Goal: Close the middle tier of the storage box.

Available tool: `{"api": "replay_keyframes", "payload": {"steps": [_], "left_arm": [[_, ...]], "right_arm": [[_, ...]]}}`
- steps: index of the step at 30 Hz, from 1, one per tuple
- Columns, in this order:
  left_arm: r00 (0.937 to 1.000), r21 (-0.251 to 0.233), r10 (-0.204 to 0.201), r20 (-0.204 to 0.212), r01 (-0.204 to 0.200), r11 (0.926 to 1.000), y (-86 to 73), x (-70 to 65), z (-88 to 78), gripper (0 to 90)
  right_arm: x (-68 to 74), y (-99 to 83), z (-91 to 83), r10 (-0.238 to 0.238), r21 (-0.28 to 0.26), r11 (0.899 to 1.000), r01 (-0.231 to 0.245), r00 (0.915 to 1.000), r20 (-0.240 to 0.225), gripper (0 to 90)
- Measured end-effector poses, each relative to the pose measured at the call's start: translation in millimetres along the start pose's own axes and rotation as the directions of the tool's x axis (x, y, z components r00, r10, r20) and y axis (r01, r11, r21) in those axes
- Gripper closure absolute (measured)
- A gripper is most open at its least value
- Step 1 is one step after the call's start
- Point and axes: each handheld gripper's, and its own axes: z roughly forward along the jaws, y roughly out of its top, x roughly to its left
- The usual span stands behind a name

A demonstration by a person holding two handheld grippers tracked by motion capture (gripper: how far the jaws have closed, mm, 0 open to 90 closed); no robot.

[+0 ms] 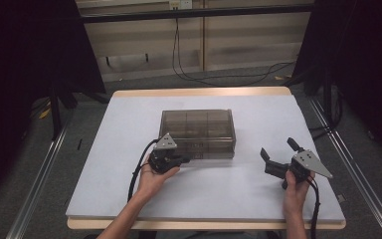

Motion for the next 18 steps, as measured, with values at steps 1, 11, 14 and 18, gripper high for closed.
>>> {"api": "replay_keyframes", "payload": {"steps": [1,11,14,18], "left_arm": [[1.0000,-0.003,-0.001,-0.001,0.001,1.0000,0.0,0.2,0.2,90.0],[0.9998,-0.012,0.000,-0.017,0.000,0.9999,1.8,1.2,1.8,90.0],[0.9995,-0.015,0.000,-0.032,-0.001,0.9999,2.1,1.1,2.6,90.0],[0.9990,-0.013,-0.002,-0.044,0.002,0.9999,2.6,1.0,3.2,90.0]], "right_arm": [[0.1,0.0,0.0,0.002,0.000,1.000,-0.002,1.0000,0.000,0.0],[0.3,-0.2,0.0,-0.005,-0.005,1.000,0.005,1.0000,-0.002,0.0],[0.2,0.0,-0.1,0.002,-0.004,1.000,-0.002,1.0000,0.004,0.0],[0.3,-0.2,-0.1,-0.004,-0.006,1.000,0.004,1.0000,0.000,0.0]]}}
